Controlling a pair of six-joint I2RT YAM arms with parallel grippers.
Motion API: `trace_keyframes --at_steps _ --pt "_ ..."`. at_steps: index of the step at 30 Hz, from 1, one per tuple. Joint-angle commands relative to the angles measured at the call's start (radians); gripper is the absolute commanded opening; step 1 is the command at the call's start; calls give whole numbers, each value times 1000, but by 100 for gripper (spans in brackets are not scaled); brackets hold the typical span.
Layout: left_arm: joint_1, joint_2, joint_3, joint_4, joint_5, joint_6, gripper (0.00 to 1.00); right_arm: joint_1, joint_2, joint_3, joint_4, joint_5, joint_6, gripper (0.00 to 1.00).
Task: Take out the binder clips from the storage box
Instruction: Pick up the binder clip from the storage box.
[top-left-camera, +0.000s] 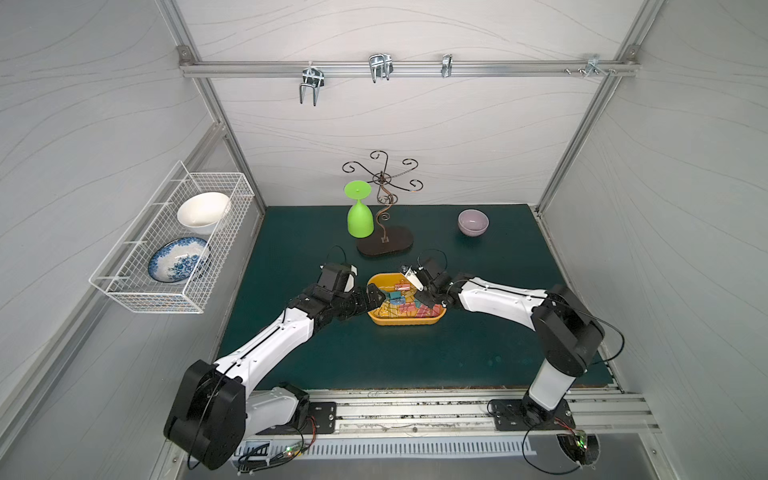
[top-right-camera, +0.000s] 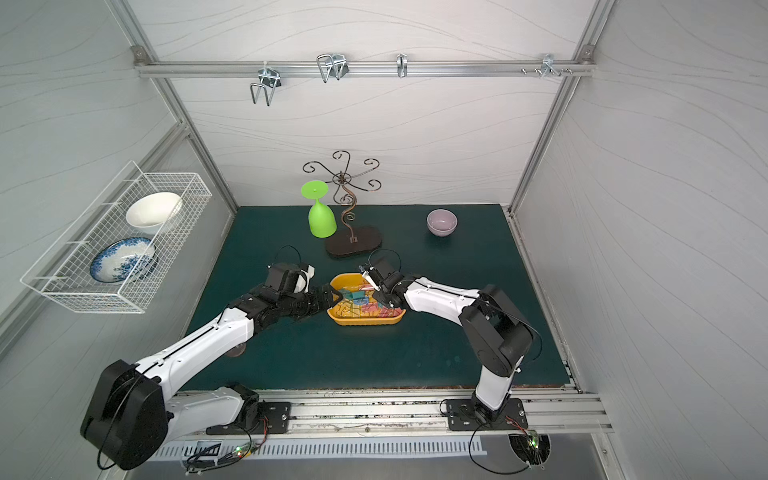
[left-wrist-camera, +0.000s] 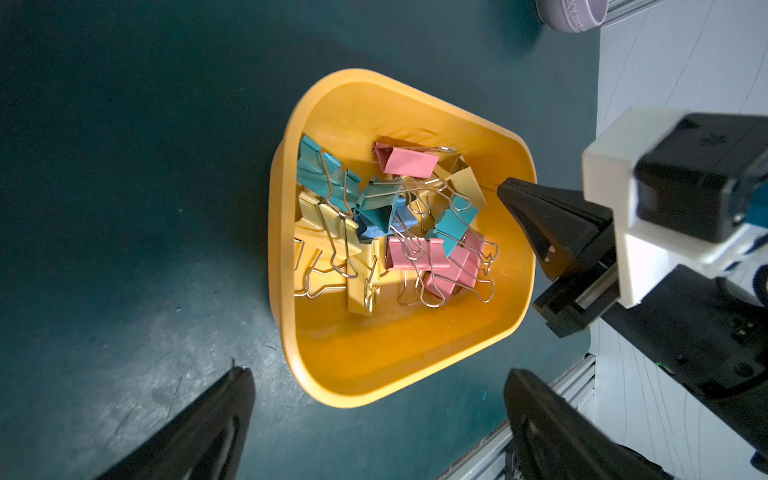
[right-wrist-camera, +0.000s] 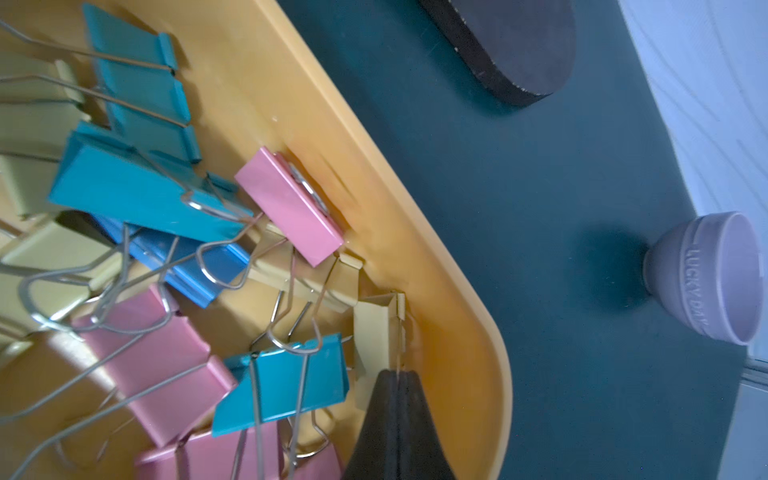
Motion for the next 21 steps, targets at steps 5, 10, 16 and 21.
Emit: trace_keyframes --at_steps 5,10,16,21 --pt "-15 -17 36 -1 -9 14 98 26 -50 -24 114 156 -80 0" --pt "-25 -11 40 -2 -13 17 99 27 -69 -31 146 192 -102 0" --pt "-36 -3 52 -5 -10 26 98 22 -121 -35 155 197 -84 0" --pt "-62 0 74 -13 -9 45 99 -33 -240 -57 131 134 -26 0"
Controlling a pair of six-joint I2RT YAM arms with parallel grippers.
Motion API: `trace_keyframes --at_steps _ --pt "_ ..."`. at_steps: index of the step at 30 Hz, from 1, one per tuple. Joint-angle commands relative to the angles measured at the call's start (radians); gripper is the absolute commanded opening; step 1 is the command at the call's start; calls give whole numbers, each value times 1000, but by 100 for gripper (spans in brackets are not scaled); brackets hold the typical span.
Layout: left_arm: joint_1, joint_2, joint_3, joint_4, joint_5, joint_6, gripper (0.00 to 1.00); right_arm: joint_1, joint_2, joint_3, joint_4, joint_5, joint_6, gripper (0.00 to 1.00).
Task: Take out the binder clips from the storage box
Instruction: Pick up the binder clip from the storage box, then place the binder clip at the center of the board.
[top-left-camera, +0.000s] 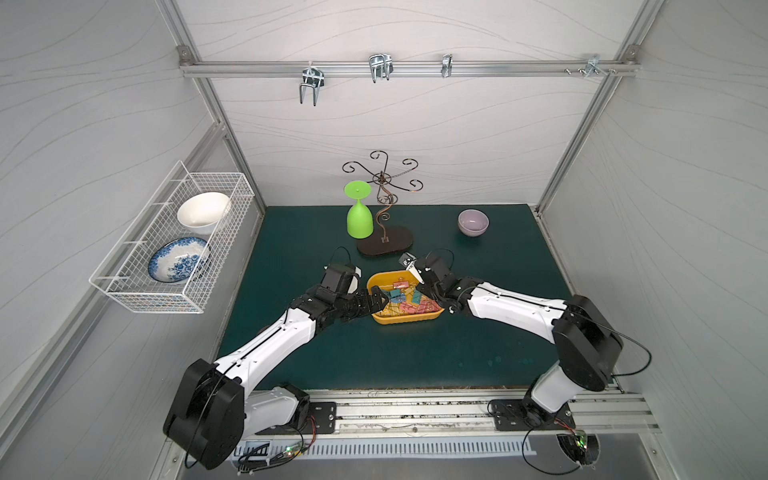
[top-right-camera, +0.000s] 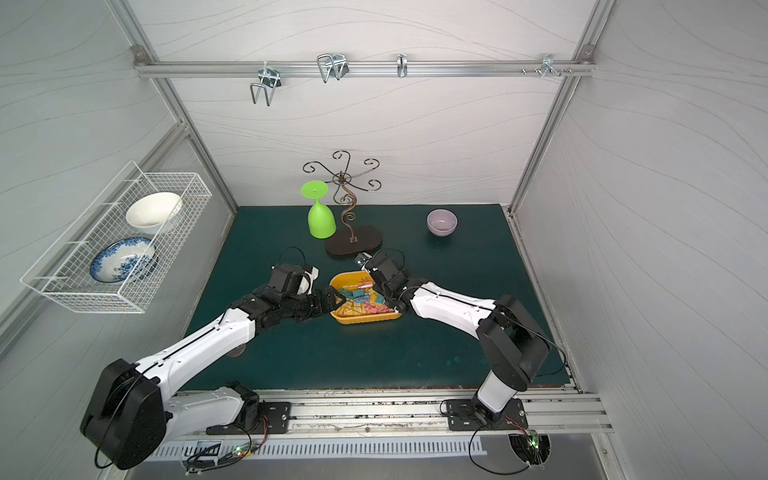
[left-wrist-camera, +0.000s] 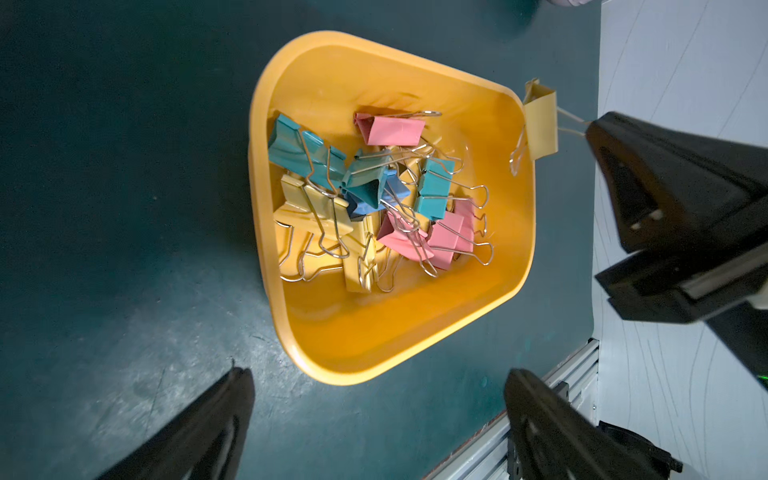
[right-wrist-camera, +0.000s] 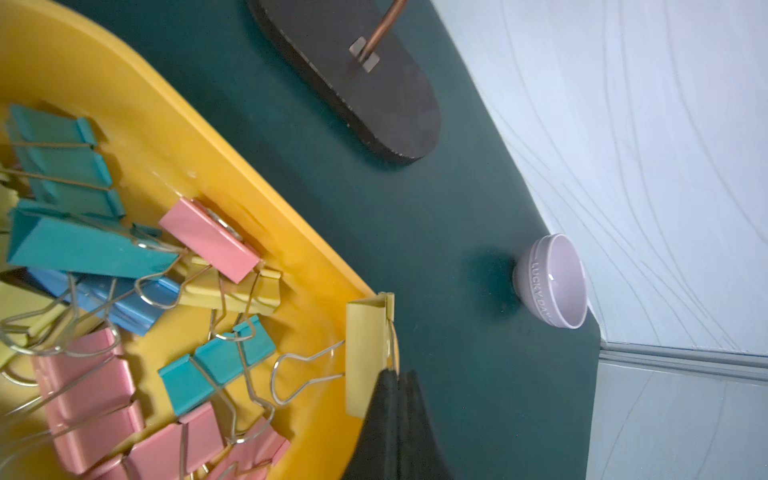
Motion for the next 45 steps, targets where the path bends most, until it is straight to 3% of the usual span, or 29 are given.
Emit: trace_keyframes --at_steps 1,4,7,11,17,27,33,39,45 --pt "-25 0 62 1 -6 36 98 -60 -113 -26 9 -44 52 0" --pt "-55 11 78 2 -12 41 98 -179 -174 -64 -30 -200 111 0" --pt "-102 35 104 -3 -33 57 98 -321 -185 -101 -67 -447 108 0" --pt "-147 74 132 -2 -59 54 98 -409 -144 -135 -88 -666 -32 0" --pt "-165 91 133 13 -75 51 98 -428 -17 -133 -12 -534 -185 0" --pt "-165 87 137 -11 -89 68 98 -447 88 -203 263 -574 -444 0" --pt "-165 87 137 -6 -88 74 98 -452 117 -242 337 -643 -493 0" --pt "-165 61 125 4 -88 73 98 -452 86 -267 288 -594 -457 24" --pt "-165 53 123 -1 -86 71 98 -472 -2 -293 236 -616 -369 35"
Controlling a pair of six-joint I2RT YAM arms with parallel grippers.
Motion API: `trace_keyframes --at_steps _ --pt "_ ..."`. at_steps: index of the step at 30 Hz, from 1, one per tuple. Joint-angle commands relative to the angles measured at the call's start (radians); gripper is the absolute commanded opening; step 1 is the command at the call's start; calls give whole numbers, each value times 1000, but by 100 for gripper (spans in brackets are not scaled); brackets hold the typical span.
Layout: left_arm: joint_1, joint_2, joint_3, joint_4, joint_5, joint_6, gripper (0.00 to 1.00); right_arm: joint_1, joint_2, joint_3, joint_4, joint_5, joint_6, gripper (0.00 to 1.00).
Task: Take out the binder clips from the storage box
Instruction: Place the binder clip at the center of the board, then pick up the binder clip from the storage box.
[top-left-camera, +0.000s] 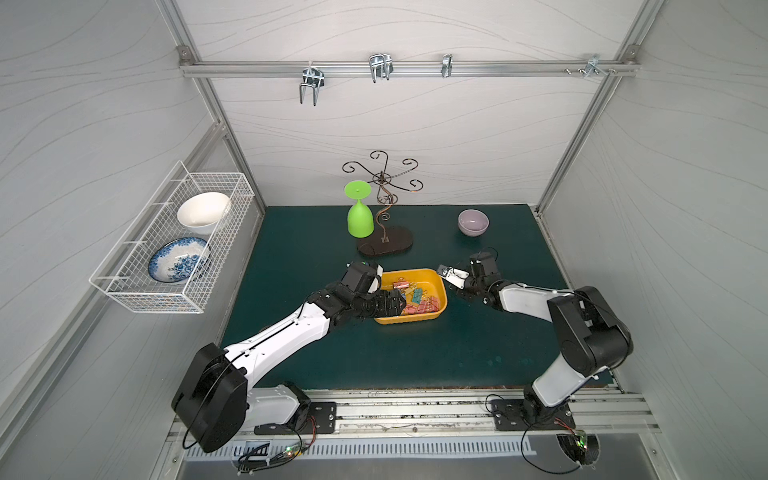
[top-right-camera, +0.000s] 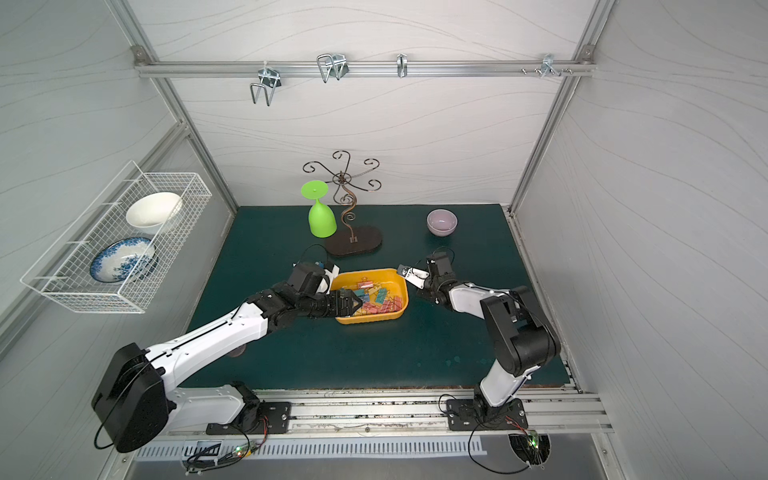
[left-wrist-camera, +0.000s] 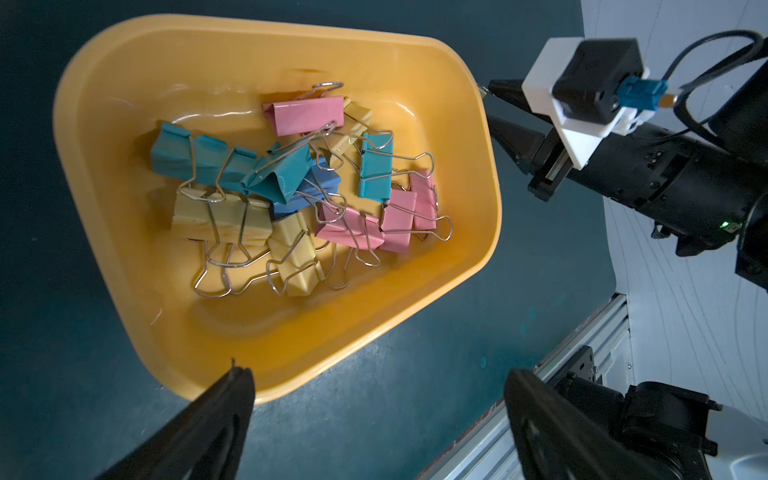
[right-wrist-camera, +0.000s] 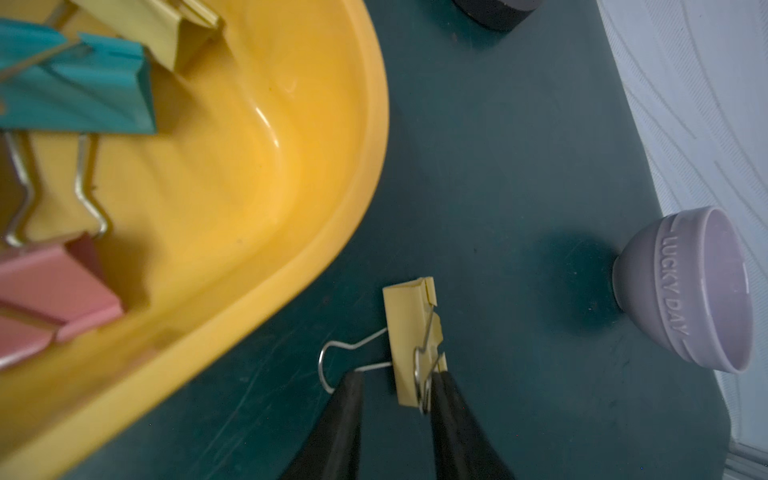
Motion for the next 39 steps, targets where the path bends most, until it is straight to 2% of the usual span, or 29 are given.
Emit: trace_keyframes --at_steps 1,3,11,13,15,18,20,23,24,26,27,29,34,39 --pt "-3 -19 27 11 -4 17 98 -18 -58 -3 -35 23 80 35" --pt "-3 -20 28 12 -2 13 98 -27 -55 -1 -32 71 101 35" --pt "-3 -26 22 10 -3 5 98 -37 -27 17 -25 57 158 34" --pt "-3 -36 14 10 -9 0 98 -37 -18 19 -15 108 185 34" --pt "-3 -46 6 8 -17 1 98 -37 -31 28 -6 188 275 32" --pt "-3 -60 5 -9 -36 10 98 -47 -134 42 -64 160 494 35" --pt "-3 -71 5 -21 -60 19 98 -62 -201 81 -166 72 704 36" --pt "-3 -91 1 -31 -96 34 98 -88 -239 191 -411 -116 1069 26" --pt "-3 -101 -4 -31 -114 37 98 -98 -224 235 -503 -201 1147 23" --pt "-2 -121 -14 -31 -147 43 98 -105 -179 296 -617 -438 1161 23" --pt "-1 -134 -19 -33 -166 44 99 -96 -159 301 -642 -510 1185 23" --pt "-1 -157 -36 -27 -197 43 99 -52 -153 292 -675 -479 1241 24" --pt "0 -214 -84 -8 -281 20 99 125 -138 308 -749 -272 1310 32" --pt "2 -249 -114 -6 -347 -5 99 189 -75 336 -713 -240 1396 35"
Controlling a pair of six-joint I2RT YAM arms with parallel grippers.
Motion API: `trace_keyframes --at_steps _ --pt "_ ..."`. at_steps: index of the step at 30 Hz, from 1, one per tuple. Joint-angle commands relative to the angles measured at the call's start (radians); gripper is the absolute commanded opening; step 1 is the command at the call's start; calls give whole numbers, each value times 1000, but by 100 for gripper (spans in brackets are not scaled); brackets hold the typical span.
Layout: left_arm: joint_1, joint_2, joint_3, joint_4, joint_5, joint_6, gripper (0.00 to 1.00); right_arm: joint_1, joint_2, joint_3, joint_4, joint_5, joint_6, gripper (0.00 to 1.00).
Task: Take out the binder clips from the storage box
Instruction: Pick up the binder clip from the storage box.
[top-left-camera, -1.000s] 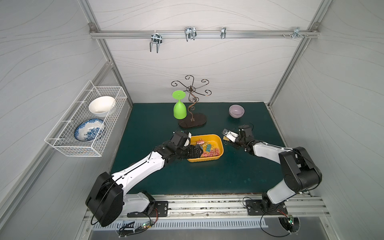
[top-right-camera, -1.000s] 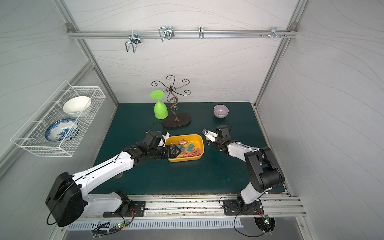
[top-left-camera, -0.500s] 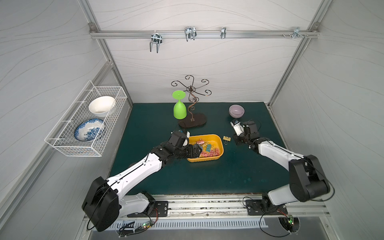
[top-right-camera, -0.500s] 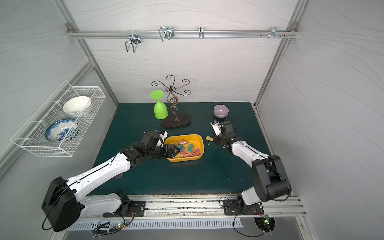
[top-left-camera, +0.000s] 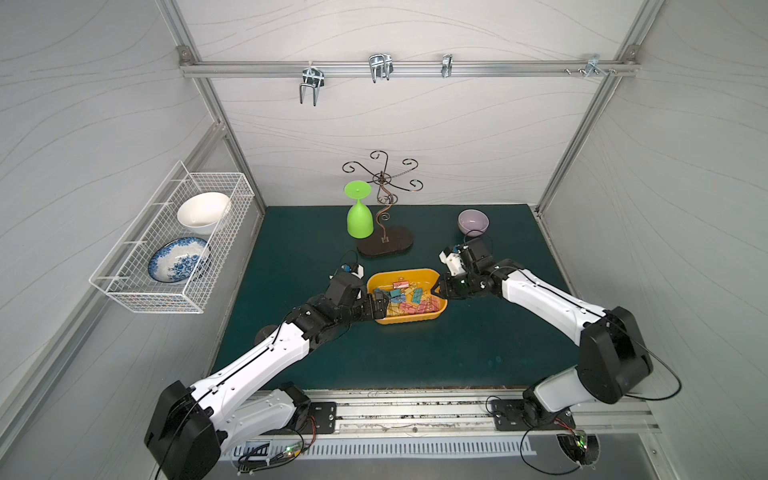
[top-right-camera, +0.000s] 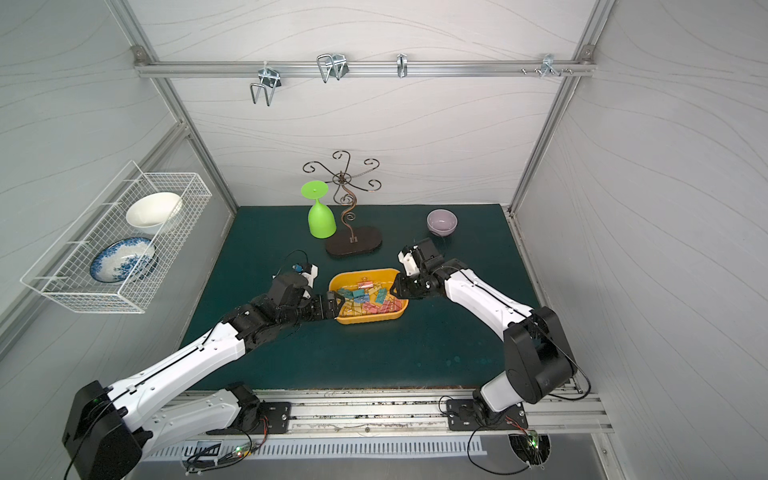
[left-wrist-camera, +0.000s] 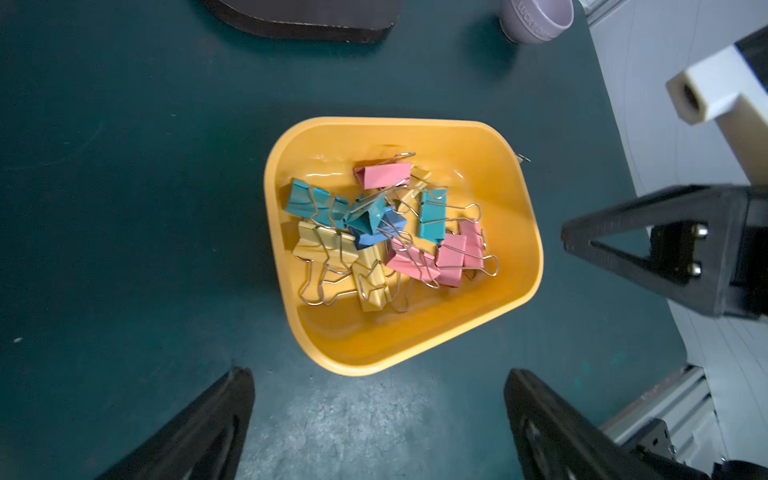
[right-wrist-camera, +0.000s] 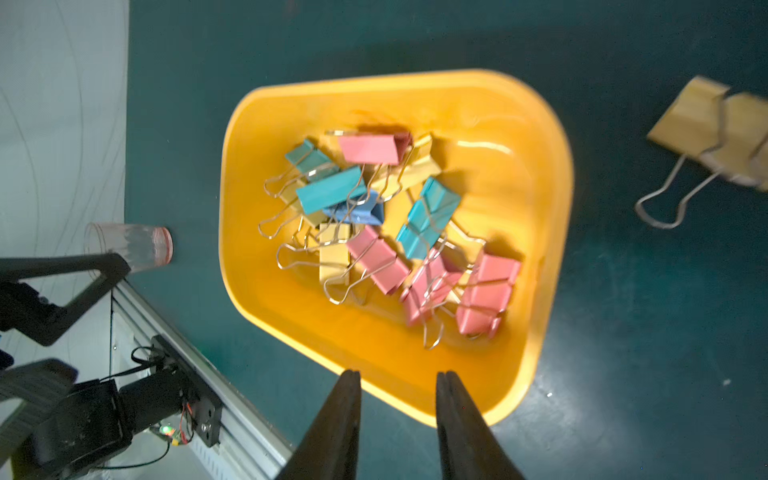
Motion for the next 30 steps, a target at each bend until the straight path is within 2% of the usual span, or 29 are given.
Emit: trace_keyframes --at_steps 1,10,15,23,26,30 --pt "3 -23 -8 28 -70 -16 99 10 58 42 -33 42 106 35" --pt "13 -26 -11 48 -44 -35 99 22 218 173 -90 114 134 34" --pt "29 -8 -1 48 1 -32 99 21 309 233 -112 75 125 32" --pt "43 27 7 24 34 -35 99 18 352 241 -72 17 120 20" --pt "45 36 10 20 44 -47 99 10 339 233 -65 9 126 12" --pt "45 41 10 35 62 -57 99 -2 302 217 -53 -5 142 9"
